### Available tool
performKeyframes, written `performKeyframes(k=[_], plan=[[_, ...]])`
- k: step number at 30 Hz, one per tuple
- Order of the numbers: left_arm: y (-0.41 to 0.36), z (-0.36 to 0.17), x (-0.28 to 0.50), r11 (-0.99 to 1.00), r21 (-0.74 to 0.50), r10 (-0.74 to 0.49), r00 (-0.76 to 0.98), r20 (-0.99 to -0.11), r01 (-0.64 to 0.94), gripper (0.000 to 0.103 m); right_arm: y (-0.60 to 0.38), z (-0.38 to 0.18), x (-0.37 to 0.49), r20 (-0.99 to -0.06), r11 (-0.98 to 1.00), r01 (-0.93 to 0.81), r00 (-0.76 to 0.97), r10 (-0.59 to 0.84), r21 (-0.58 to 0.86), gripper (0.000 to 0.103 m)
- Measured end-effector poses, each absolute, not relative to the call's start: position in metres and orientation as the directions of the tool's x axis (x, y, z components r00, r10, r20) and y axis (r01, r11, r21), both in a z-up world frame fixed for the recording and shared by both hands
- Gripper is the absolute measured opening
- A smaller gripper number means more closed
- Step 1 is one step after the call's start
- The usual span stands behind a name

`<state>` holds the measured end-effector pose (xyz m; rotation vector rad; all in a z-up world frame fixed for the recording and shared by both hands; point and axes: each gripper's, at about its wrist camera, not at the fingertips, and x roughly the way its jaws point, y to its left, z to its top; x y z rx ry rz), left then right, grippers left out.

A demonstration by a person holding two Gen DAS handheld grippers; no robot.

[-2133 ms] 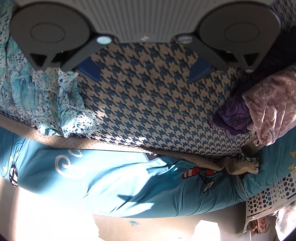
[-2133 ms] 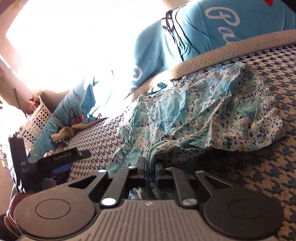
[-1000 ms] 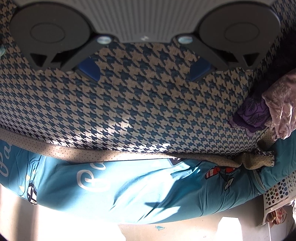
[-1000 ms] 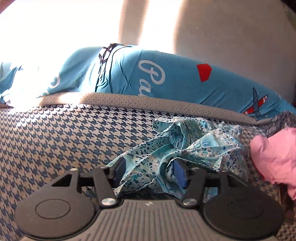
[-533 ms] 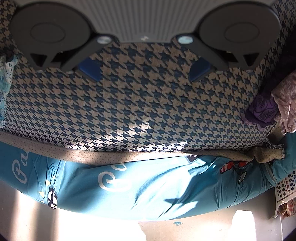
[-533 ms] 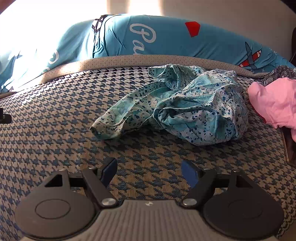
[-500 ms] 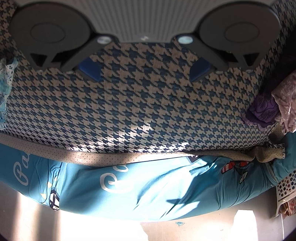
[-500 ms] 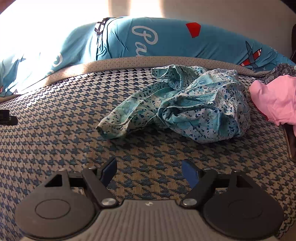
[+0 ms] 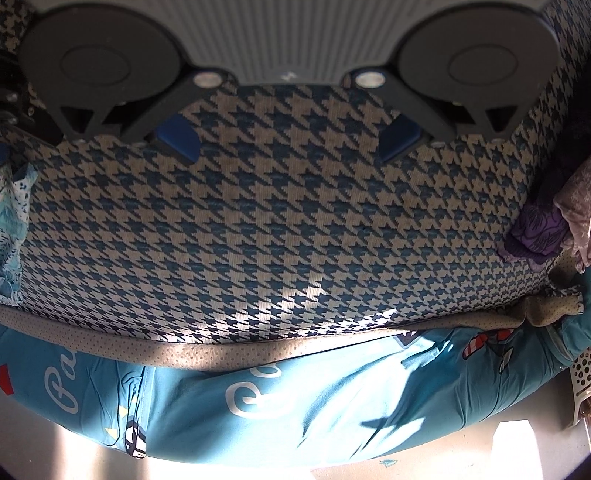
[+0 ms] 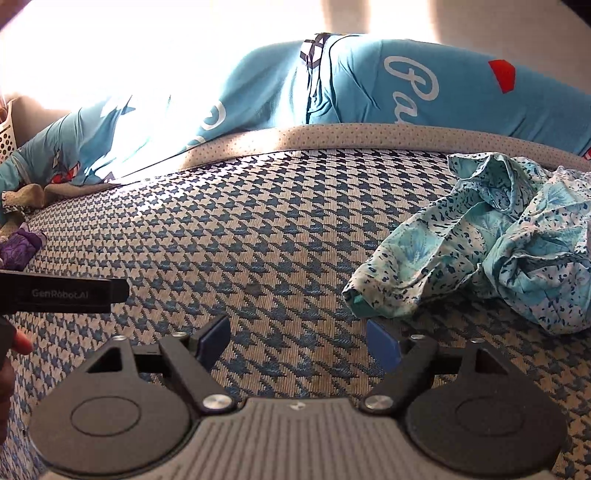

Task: Fold clothes

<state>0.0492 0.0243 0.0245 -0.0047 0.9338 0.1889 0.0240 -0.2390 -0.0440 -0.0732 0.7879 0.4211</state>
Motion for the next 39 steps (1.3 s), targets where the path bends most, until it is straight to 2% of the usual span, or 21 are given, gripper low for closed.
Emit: performKeyframes(k=[4, 12, 13, 16, 18, 25, 28, 39], plan=[[0.033, 0.022, 0.049, 0.98, 0.051, 0.152, 0.56, -0.814, -0.192, 0.103, -0.229, -0.05, 0.041, -0.67, 0.909, -0.405, 0.649, 0.359, 0.095, 0.08], [0.045, 0.011, 0.056, 0.97, 0.077, 0.192, 0.534, -0.823, -0.23, 0.103, -0.194, -0.072, 0.069, -0.639, 0.929, -0.371, 0.717, 0.278, -0.012, 0.082], [0.047, 0.011, 0.057, 0.969, 0.073, 0.192, 0.534, -0.824, -0.236, 0.103, -0.191, -0.074, 0.069, -0.626, 0.93, -0.368, 0.729, 0.276, -0.019, 0.086], [0.049, 0.01, 0.061, 0.966, 0.065, 0.194, 0.54, -0.819, -0.25, 0.103, -0.186, -0.08, 0.071, -0.597, 0.934, -0.356, 0.753, 0.277, -0.015, 0.093], [0.049, 0.009, 0.063, 0.965, 0.067, 0.2, 0.543, -0.815, -0.255, 0.103, -0.184, -0.08, 0.071, -0.594, 0.936, -0.353, 0.754, 0.279, -0.009, 0.096], [0.039, 0.002, 0.07, 0.97, 0.087, 0.201, 0.547, -0.812, -0.228, 0.103, -0.181, -0.081, 0.07, -0.592, 0.936, -0.352, 0.758, 0.273, -0.02, 0.097], [0.037, 0.0, 0.071, 0.97, 0.09, 0.203, 0.551, -0.81, -0.225, 0.103, -0.177, -0.084, 0.07, -0.594, 0.932, -0.358, 0.762, 0.258, -0.053, 0.103], [0.037, -0.004, 0.075, 0.969, 0.083, 0.202, 0.544, -0.814, -0.235, 0.103, -0.179, -0.087, 0.069, -0.589, 0.932, -0.36, 0.763, 0.266, -0.045, 0.103]])
